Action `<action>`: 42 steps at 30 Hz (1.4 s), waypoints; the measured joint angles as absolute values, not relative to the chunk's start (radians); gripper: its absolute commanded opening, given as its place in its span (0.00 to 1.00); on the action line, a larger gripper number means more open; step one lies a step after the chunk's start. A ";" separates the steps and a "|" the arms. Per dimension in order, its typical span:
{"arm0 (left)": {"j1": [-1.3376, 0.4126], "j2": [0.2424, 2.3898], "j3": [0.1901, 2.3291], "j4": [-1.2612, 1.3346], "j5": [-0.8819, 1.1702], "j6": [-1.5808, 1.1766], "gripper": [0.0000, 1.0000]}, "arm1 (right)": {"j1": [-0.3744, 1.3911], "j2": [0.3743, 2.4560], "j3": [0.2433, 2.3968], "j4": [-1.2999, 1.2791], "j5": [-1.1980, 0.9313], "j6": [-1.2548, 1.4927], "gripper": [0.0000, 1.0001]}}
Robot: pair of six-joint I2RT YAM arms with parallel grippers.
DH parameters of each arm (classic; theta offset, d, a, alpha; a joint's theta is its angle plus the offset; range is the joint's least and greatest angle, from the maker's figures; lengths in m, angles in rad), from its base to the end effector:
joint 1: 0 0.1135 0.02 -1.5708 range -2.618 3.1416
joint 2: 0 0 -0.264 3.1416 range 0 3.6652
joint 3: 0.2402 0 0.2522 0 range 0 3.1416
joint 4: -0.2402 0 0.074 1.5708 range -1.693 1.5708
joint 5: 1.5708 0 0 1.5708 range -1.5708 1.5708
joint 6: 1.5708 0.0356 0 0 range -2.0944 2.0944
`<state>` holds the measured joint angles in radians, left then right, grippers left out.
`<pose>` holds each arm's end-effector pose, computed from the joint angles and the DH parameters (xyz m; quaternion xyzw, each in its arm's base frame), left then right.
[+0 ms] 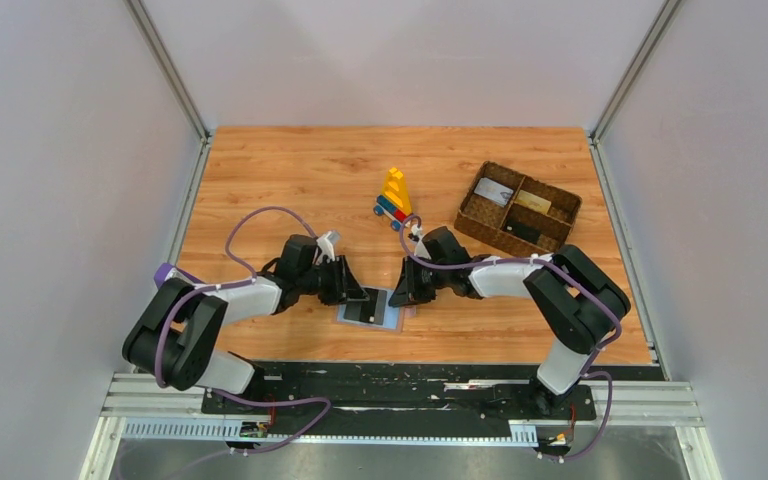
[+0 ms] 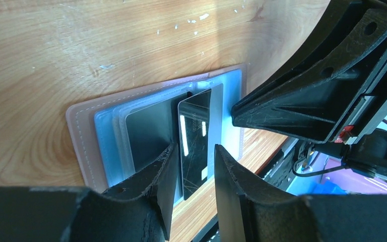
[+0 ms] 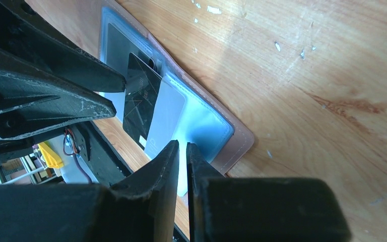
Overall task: Take the credit cards out of the card holder
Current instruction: Remove the credit card from the card holder.
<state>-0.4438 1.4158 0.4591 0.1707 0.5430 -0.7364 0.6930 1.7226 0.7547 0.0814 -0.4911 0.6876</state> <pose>0.2118 -0.1211 0.1348 -0.0283 0.8956 -0.4109 0.1682 0.2315 0.2141 0.1250 -0.0840 0.9136 0.3838 0.1051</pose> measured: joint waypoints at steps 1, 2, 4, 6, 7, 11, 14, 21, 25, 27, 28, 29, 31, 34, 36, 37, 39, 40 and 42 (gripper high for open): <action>-0.448 1.420 0.459 0.178 0.545 -0.742 0.41 | 0.693 1.723 0.753 0.085 -0.491 0.688 0.13; -0.452 1.423 0.459 0.184 0.545 -0.746 0.41 | 0.693 1.723 0.752 0.087 -0.491 0.688 0.13; -0.458 1.429 0.456 0.202 0.549 -0.760 0.41 | 0.693 1.723 0.751 0.089 -0.490 0.689 0.13; -0.459 1.431 0.448 0.219 0.552 -0.776 0.41 | 0.693 1.723 0.751 0.090 -0.490 0.690 0.13; -0.459 1.431 0.443 0.228 0.554 -0.785 0.41 | 0.693 1.723 0.751 0.090 -0.490 0.691 0.13; -0.459 1.430 0.424 0.261 0.567 -0.818 0.41 | 0.693 1.723 0.751 0.091 -0.490 0.691 0.13; -0.459 1.426 0.401 0.302 0.579 -0.854 0.40 | 0.693 1.723 0.751 0.091 -0.490 0.691 0.13; -0.459 1.425 0.353 0.440 0.624 -0.937 0.39 | 0.693 1.723 0.751 0.091 -0.489 0.691 0.12; -0.459 1.435 0.345 0.531 0.650 -0.969 0.38 | 0.693 1.723 0.751 0.091 -0.488 0.691 0.12; -0.460 1.440 0.345 0.562 0.657 -0.981 0.37 | 0.693 1.723 0.751 0.090 -0.488 0.691 0.12; -0.460 1.441 0.345 0.574 0.660 -0.985 0.37 | 0.693 1.723 0.750 0.090 -0.488 0.691 0.12; -0.460 1.441 0.345 0.578 0.661 -0.986 0.38 | 0.693 1.723 0.750 0.091 -0.487 0.691 0.12; -0.460 1.435 0.346 0.564 0.652 -0.977 0.39 | 0.693 1.723 0.750 0.090 -0.487 0.691 0.12; -0.461 1.394 0.356 0.445 0.607 -0.923 0.40 | 0.693 1.723 0.750 0.091 -0.487 0.693 0.12; -0.462 1.360 0.380 0.333 0.564 -0.871 0.41 | 0.693 1.723 0.750 0.090 -0.485 0.695 0.11; -0.462 1.348 0.394 0.290 0.546 -0.850 0.42 | 0.693 1.723 0.750 0.090 -0.485 0.695 0.11; -0.462 1.331 0.421 0.223 0.516 -0.813 0.43 | 0.693 1.723 0.750 0.090 -0.484 0.696 0.11; -0.462 1.330 0.432 0.197 0.505 -0.797 0.43 | 0.693 1.723 0.750 0.090 -0.484 0.697 0.11; -0.462 1.330 0.441 0.168 0.494 -0.780 0.44 | 0.693 1.723 0.750 0.090 -0.484 0.698 0.11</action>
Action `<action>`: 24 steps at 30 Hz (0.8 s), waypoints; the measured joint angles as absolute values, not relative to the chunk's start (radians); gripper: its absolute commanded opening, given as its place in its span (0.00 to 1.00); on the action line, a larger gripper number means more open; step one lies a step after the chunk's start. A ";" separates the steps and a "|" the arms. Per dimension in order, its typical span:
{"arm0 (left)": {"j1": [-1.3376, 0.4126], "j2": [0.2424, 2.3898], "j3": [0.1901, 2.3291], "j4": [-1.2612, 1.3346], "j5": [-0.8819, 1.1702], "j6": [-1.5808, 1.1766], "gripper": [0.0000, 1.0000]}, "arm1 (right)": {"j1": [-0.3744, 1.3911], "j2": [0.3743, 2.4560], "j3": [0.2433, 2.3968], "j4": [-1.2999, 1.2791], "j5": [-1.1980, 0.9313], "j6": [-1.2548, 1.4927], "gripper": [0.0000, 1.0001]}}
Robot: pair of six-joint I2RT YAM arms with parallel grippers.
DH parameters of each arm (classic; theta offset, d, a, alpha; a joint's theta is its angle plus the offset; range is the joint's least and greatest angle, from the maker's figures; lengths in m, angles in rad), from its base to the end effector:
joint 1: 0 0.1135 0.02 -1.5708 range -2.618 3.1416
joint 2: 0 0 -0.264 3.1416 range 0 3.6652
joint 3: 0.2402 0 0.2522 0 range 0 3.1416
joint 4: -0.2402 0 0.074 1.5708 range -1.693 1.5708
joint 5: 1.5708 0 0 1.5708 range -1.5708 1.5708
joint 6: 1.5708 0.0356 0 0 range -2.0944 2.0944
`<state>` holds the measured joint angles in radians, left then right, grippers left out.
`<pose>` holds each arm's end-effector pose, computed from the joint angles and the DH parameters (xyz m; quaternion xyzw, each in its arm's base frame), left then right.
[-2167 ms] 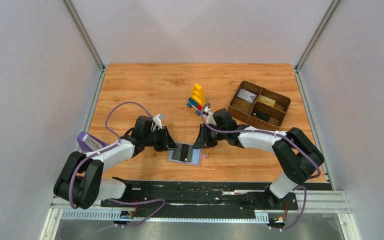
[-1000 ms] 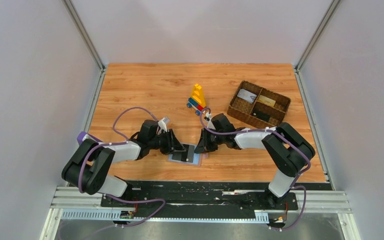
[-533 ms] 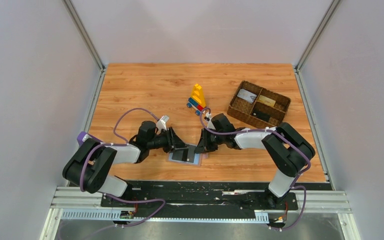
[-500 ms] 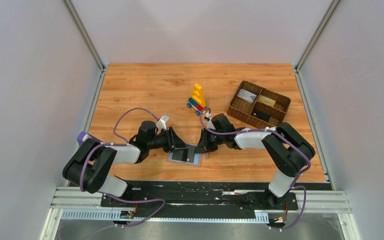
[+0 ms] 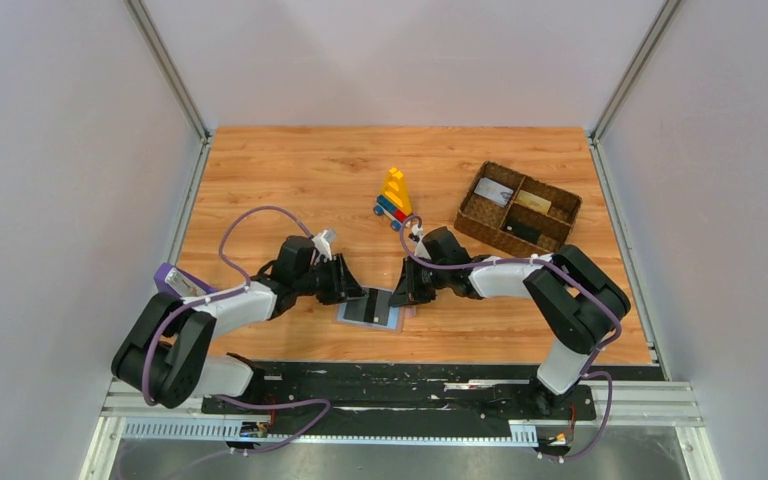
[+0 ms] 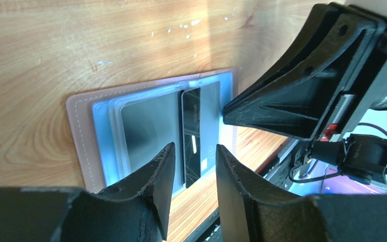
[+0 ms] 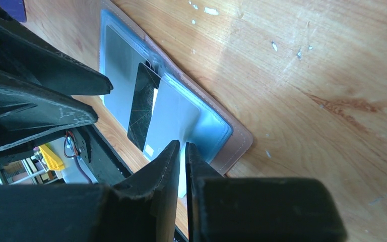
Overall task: Take the credit cards out of the card holder
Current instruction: Remove the credit card from the card holder.
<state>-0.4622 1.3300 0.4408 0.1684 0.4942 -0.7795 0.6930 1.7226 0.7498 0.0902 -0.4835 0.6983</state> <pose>0.2047 -0.1208 0.1479 -0.0400 0.8882 -0.4138 0.1956 0.2313 0.2136 0.1243 -0.0783 0.9142 0.3829 0.1070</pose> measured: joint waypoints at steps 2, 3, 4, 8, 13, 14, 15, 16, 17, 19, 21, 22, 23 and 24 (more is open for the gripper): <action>-0.463 1.338 0.443 0.149 0.492 -0.770 0.44 | 0.693 1.723 0.750 0.090 -0.483 0.699 0.11; -0.464 1.348 0.446 0.141 0.492 -0.767 0.44 | 0.693 1.723 0.750 0.090 -0.482 0.699 0.11; -0.466 1.363 0.450 0.134 0.491 -0.762 0.44 | 0.693 1.724 0.750 0.090 -0.482 0.699 0.11; -0.479 1.404 0.469 0.142 0.510 -0.760 0.44 | 0.693 1.728 0.751 0.096 -0.483 0.707 0.11; -0.491 1.419 0.471 0.157 0.522 -0.762 0.45 | 0.693 1.727 0.752 0.094 -0.481 0.719 0.13; -0.492 1.419 0.471 0.157 0.522 -0.761 0.45 | 0.693 1.725 0.752 0.091 -0.480 0.722 0.13; -0.492 1.419 0.471 0.157 0.522 -0.762 0.45 | 0.693 1.722 0.753 0.086 -0.477 0.724 0.13; -0.492 1.419 0.471 0.157 0.522 -0.761 0.45 | 0.693 1.716 0.755 0.076 -0.471 0.725 0.13; -0.492 1.419 0.471 0.157 0.522 -0.761 0.45 | 0.693 1.709 0.756 0.063 -0.467 0.725 0.13; -0.492 1.419 0.471 0.157 0.522 -0.762 0.45 | 0.693 1.699 0.760 0.041 -0.461 0.726 0.13; -0.492 1.419 0.471 0.157 0.522 -0.762 0.45 | 0.693 1.695 0.768 0.025 -0.459 0.728 0.13; -0.492 1.419 0.471 0.157 0.522 -0.762 0.45 | 0.694 1.694 0.773 0.018 -0.458 0.730 0.13; -0.492 1.419 0.471 0.157 0.522 -0.763 0.45 | 0.694 1.694 0.776 0.016 -0.458 0.732 0.13; -0.492 1.419 0.471 0.157 0.522 -0.764 0.45 | 0.696 1.694 0.779 0.014 -0.458 0.733 0.13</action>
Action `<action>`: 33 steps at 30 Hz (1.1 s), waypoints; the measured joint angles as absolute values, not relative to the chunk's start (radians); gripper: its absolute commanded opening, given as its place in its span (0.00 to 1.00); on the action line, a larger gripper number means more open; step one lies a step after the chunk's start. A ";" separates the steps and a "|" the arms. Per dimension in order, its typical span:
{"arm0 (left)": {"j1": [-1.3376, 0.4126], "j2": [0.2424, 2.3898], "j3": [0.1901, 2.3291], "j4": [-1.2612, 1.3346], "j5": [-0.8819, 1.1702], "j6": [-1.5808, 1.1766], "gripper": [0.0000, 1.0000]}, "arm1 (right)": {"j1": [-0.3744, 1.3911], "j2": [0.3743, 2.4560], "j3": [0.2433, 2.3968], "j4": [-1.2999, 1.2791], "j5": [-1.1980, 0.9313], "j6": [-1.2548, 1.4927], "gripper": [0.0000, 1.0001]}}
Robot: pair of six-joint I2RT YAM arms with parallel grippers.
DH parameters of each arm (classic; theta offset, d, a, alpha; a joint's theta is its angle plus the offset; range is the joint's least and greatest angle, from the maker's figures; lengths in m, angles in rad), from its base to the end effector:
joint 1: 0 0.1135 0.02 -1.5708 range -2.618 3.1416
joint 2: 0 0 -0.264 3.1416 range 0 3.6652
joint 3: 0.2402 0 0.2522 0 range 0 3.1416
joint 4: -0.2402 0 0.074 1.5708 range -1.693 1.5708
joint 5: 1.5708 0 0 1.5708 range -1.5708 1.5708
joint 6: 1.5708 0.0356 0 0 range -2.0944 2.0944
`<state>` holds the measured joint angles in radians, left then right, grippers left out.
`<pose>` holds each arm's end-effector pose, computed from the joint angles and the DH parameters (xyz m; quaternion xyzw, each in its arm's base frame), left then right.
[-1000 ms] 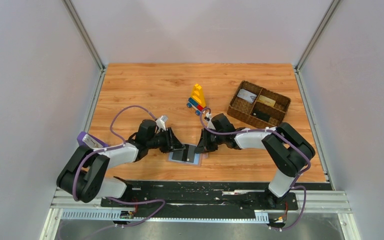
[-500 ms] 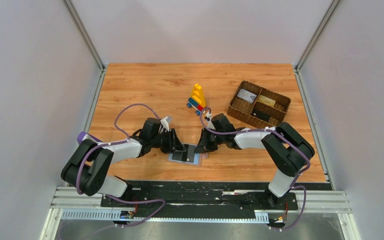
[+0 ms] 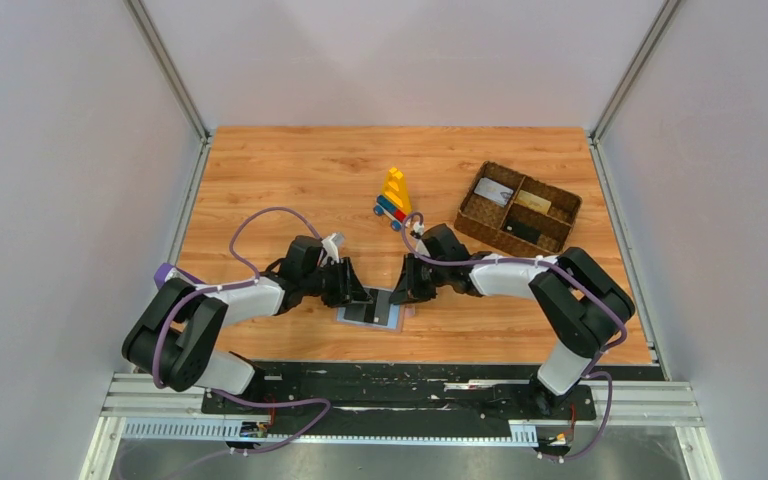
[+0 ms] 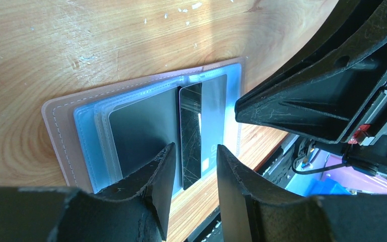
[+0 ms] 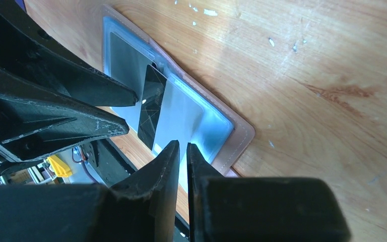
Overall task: Take the credit cards out of the card holder
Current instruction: Remove the credit card from the card holder.
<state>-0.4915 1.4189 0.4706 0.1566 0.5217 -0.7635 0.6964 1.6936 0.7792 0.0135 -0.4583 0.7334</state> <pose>0.2079 -0.1314 0.1358 -0.0241 0.8988 -0.4086 0.1569 0.2317 0.2142 0.1350 -0.0576 0.9210 0.3719 0.1011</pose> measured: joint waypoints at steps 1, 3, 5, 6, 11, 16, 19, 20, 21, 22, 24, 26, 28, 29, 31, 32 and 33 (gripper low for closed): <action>-0.492 1.419 0.471 0.157 0.522 -0.764 0.45 | 0.697 1.694 0.781 0.013 -0.459 0.736 0.13; -0.492 1.419 0.471 0.157 0.522 -0.764 0.45 | 0.701 1.694 0.785 0.012 -0.461 0.740 0.13; -0.492 1.419 0.471 0.157 0.522 -0.764 0.45 | 0.707 1.694 0.789 0.011 -0.463 0.744 0.13; -0.492 1.419 0.471 0.157 0.522 -0.764 0.45 | 0.709 1.694 0.790 0.012 -0.463 0.748 0.13; -0.492 1.423 0.471 0.162 0.524 -0.771 0.45 | 0.723 1.702 0.794 0.012 -0.456 0.764 0.13; -0.492 1.435 0.470 0.178 0.533 -0.780 0.45 | 0.735 1.747 0.798 0.025 -0.451 0.795 0.13; -0.492 1.436 0.468 0.186 0.538 -0.784 0.45 | 0.739 1.753 0.799 0.036 -0.451 0.806 0.13; -0.492 1.437 0.465 0.192 0.541 -0.786 0.45 | 0.739 1.754 0.799 0.037 -0.451 0.809 0.13; -0.492 1.438 0.463 0.197 0.542 -0.788 0.45 | 0.739 1.755 0.799 0.039 -0.451 0.811 0.13; -0.492 1.438 0.459 0.203 0.544 -0.791 0.45 | 0.739 1.755 0.799 0.041 -0.451 0.812 0.13; -0.492 1.438 0.453 0.216 0.549 -0.799 0.43 | 0.739 1.757 0.799 0.044 -0.451 0.815 0.13; -0.492 1.438 0.446 0.226 0.552 -0.806 0.38 | 0.739 1.757 0.799 0.046 -0.451 0.817 0.13; -0.492 1.438 0.443 0.228 0.553 -0.811 0.26 | 0.739 1.758 0.799 0.047 -0.451 0.818 0.13; -0.492 1.438 0.441 0.228 0.553 -0.815 0.15 | 0.739 1.758 0.799 0.048 -0.451 0.818 0.13; -0.492 1.438 0.438 0.219 0.550 -0.815 0.02 | 0.739 1.758 0.799 0.048 -0.451 0.818 0.13; -0.492 1.437 0.438 0.214 0.548 -0.817 0.01 | 0.739 1.758 0.799 0.048 -0.451 0.818 0.13; -0.492 1.433 0.439 0.206 0.547 -0.816 0.00 | 0.739 1.758 0.799 0.048 -0.451 0.818 0.14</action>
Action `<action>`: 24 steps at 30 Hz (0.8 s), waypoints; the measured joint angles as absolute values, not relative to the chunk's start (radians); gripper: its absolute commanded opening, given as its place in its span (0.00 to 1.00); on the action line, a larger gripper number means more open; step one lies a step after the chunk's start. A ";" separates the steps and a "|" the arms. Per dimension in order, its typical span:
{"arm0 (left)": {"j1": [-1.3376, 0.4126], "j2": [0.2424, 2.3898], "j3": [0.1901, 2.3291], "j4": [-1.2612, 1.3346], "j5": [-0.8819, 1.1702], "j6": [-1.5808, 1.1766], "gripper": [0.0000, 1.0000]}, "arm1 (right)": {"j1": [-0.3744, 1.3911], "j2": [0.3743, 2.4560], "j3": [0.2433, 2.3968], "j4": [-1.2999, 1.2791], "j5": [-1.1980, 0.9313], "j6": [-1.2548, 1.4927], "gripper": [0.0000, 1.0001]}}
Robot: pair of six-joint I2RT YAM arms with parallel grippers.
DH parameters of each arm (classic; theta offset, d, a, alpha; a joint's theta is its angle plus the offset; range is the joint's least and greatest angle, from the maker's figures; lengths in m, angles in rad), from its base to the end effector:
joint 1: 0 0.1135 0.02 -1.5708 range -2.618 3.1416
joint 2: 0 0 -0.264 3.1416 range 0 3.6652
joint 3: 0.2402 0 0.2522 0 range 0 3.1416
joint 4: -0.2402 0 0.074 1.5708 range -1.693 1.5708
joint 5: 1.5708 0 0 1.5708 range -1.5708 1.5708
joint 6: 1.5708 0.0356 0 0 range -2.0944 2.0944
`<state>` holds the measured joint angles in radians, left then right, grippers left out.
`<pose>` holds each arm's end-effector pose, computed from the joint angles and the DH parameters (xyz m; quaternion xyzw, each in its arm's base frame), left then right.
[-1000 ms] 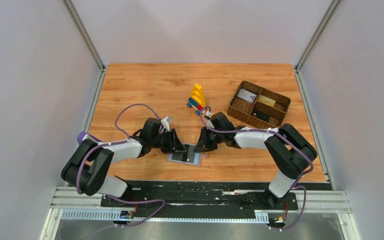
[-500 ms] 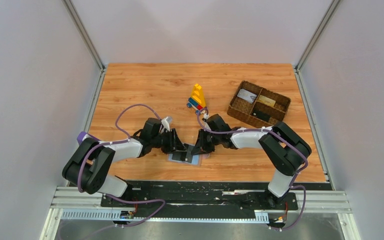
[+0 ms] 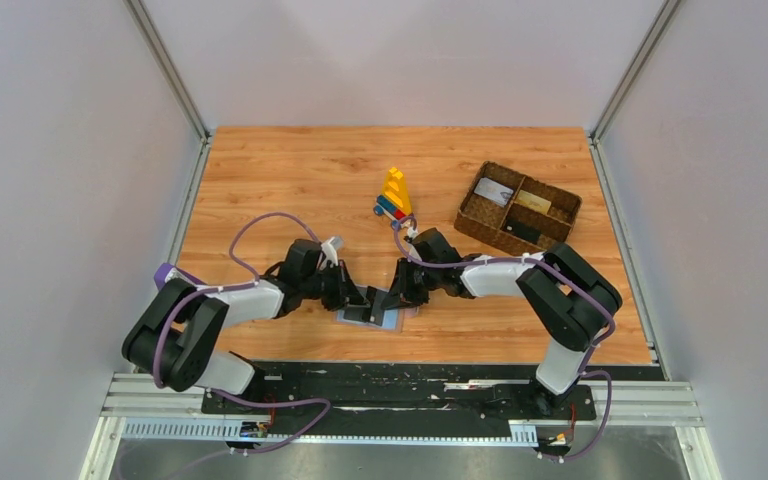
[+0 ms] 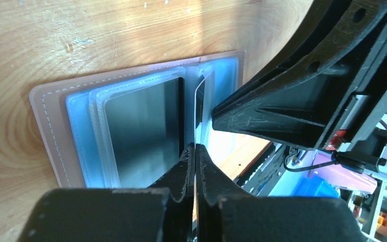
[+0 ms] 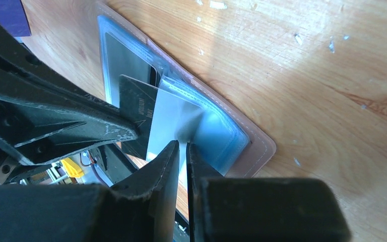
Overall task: Take the credit cards out of the card holder
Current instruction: Remove the credit card from the card holder, then place the credit card in the storage box.
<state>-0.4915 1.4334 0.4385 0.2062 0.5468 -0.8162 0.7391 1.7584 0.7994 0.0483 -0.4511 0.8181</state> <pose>0.2039 -0.1301 0.1282 -0.0423 0.8951 -0.4214 0.1395 0.2291 0.2298 0.1230 -0.0360 0.9242 0.3725 0.0763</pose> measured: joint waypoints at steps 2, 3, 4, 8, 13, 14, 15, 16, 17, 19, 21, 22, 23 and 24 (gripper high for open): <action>-0.493 1.412 0.443 0.185 0.541 -0.814 0.00 | 0.739 1.758 0.799 0.048 -0.451 0.816 0.14; -0.494 1.396 0.450 0.162 0.533 -0.810 0.00 | 0.739 1.757 0.799 0.048 -0.451 0.813 0.15; -0.495 1.377 0.459 0.134 0.519 -0.804 0.00 | 0.739 1.755 0.799 0.048 -0.451 0.807 0.15; -0.496 1.310 0.514 -0.013 0.449 -0.769 0.00 | 0.734 1.739 0.799 0.039 -0.446 0.754 0.21; -0.496 1.222 0.572 -0.141 0.362 -0.731 0.00 | 0.702 1.646 0.799 -0.019 -0.452 0.631 0.31; -0.495 1.206 0.580 -0.160 0.353 -0.725 0.00 | 0.694 1.613 0.799 -0.030 -0.458 0.607 0.32; -0.495 1.189 0.588 -0.178 0.350 -0.718 0.00 | 0.686 1.572 0.799 -0.038 -0.468 0.579 0.33; -0.496 1.172 0.597 -0.198 0.349 -0.709 0.00 | 0.676 1.530 0.800 -0.046 -0.481 0.553 0.35; -0.496 1.156 0.605 -0.213 0.350 -0.700 0.00 | 0.668 1.492 0.802 -0.053 -0.496 0.530 0.36; -0.496 1.124 0.627 -0.236 0.372 -0.677 0.00 | 0.651 1.430 0.818 -0.072 -0.536 0.483 0.38; -0.496 1.099 0.657 -0.250 0.427 -0.647 0.00 | 0.638 1.385 0.842 -0.093 -0.583 0.428 0.40; -0.496 1.091 0.670 -0.252 0.457 -0.635 0.00 | 0.633 1.370 0.859 -0.107 -0.610 0.396 0.40; -0.496 1.086 0.685 -0.253 0.494 -0.621 0.00 | 0.630 1.358 0.873 -0.120 -0.635 0.366 0.41; -0.496 1.082 0.699 -0.252 0.538 -0.609 0.00 | 0.628 1.350 0.884 -0.132 -0.659 0.338 0.41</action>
